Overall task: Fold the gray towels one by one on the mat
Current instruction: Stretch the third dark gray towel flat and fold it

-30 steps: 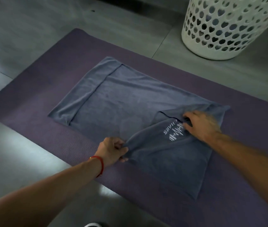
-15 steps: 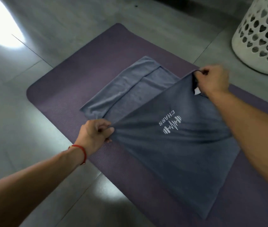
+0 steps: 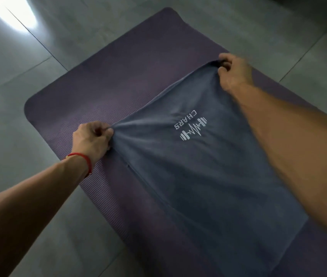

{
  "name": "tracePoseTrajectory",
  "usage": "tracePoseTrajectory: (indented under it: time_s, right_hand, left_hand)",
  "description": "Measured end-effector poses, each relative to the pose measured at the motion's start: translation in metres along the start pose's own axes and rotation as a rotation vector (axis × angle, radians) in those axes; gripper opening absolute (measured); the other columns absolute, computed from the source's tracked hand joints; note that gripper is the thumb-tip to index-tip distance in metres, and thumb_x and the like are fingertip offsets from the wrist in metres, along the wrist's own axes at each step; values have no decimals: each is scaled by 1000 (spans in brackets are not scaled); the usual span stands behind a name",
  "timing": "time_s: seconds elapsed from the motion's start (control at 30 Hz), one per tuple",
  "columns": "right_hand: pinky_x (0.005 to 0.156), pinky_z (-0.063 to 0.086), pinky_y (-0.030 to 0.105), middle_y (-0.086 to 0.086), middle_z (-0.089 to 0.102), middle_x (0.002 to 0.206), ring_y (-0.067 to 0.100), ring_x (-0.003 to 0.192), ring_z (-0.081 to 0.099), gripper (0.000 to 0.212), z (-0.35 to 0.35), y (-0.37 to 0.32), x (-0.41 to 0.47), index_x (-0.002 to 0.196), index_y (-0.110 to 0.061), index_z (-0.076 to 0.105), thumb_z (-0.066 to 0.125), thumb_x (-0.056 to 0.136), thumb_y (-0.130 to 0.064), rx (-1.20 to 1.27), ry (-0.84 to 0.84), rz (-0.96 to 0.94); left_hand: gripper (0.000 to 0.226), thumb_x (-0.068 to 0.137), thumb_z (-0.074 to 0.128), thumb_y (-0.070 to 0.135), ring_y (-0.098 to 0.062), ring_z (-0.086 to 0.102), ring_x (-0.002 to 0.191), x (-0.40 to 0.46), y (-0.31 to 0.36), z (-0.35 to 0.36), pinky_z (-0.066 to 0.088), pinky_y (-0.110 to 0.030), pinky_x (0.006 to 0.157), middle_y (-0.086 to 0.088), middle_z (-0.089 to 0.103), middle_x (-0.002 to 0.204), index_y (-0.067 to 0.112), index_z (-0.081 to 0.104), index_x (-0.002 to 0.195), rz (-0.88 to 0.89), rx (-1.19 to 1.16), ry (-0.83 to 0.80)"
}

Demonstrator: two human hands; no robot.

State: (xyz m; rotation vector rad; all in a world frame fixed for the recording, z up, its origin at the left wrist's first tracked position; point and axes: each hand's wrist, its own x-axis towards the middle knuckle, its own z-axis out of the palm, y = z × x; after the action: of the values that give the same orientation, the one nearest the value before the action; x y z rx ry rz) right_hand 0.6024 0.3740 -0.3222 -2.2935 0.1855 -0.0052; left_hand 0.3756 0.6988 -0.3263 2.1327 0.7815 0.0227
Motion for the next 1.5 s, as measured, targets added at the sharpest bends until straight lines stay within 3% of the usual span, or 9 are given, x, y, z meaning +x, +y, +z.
tracePoseTrajectory:
  time_s: [0.17, 0.27, 0.37, 0.53, 0.77, 0.97, 1.13, 1.37, 1.5]
  right_hand:
    - [118, 31, 32, 2, 39, 159, 20, 142, 43, 71, 17, 1, -5, 161, -35, 11, 41, 98, -20, -69, -222, -66]
    - [123, 17, 43, 6, 24, 165, 28, 151, 24, 66, 26, 16, -32, 161, -28, 13, 35, 99, -36, -397, -151, -227]
    - [124, -4, 53, 2, -6, 169, 29, 155, -10, 66, 39, 33, -55, 161, -33, -1, 17, 101, -53, -712, -219, -219]
    - [123, -6, 57, 2, -10, 169, 29, 154, -14, 72, 42, 35, -53, 161, -34, -3, 14, 96, -62, -756, -218, -230]
    - [120, -17, 53, -5, -23, 166, 21, 150, -30, 77, 28, 27, -41, 158, -42, -7, 20, 93, -73, -590, -437, -125]
    - [124, -10, 50, 3, -20, 167, 22, 153, -21, 72, 7, 32, -74, 159, -29, -13, 22, 103, -54, -523, -390, -119]
    - [123, 1, 59, 10, 0, 169, 31, 156, -3, 71, -9, 63, -252, 162, -20, 3, 19, 101, -53, -596, -157, 28]
    - [122, 18, 55, 9, 19, 166, 30, 153, 16, 59, -29, 102, -429, 158, -15, 25, 30, 105, -39, -599, 169, 382]
    - [95, 37, 57, 17, 48, 137, 39, 122, 45, 51, -10, 84, -467, 140, -9, 46, 52, 100, -40, -588, 421, 663]
  left_hand:
    - [11, 83, 65, 18, -20, 68, 68, 2, 3, 6, 60, -36, 78, 0, 71, 68, 17, 74, 77, -57, 35, 44]
    - [11, 85, 62, 19, -21, 64, 76, -2, 7, 9, 52, -27, 74, 3, 69, 75, 17, 72, 81, 13, 131, 78]
    - [8, 87, 60, 21, -23, 50, 81, -9, 3, 26, 43, -37, 73, 1, 58, 87, 15, 61, 93, 215, 376, 152]
    - [18, 88, 47, 19, -31, 39, 89, -15, -21, 44, 32, -46, 75, -13, 47, 99, 10, 50, 104, 381, 603, 238]
    - [20, 84, 47, 20, -32, 41, 94, -12, -19, 44, 31, -49, 81, -11, 46, 102, 16, 48, 103, 305, 650, 219]
    - [21, 85, 46, 21, -34, 44, 101, -11, -15, 44, 34, -51, 87, -11, 50, 109, 18, 49, 105, 270, 657, 193]
    - [22, 87, 43, 21, -37, 44, 105, -10, -13, 43, 33, -54, 91, -15, 50, 112, 14, 50, 107, 263, 623, 172]
    - [29, 85, 41, 23, -41, 45, 114, -9, -19, 41, 31, -56, 96, -21, 51, 117, 8, 53, 108, 292, 513, 205]
    - [35, 86, 44, 26, -42, 45, 117, -9, -23, 34, 33, -56, 96, -24, 52, 121, 5, 55, 111, 316, 462, 162]
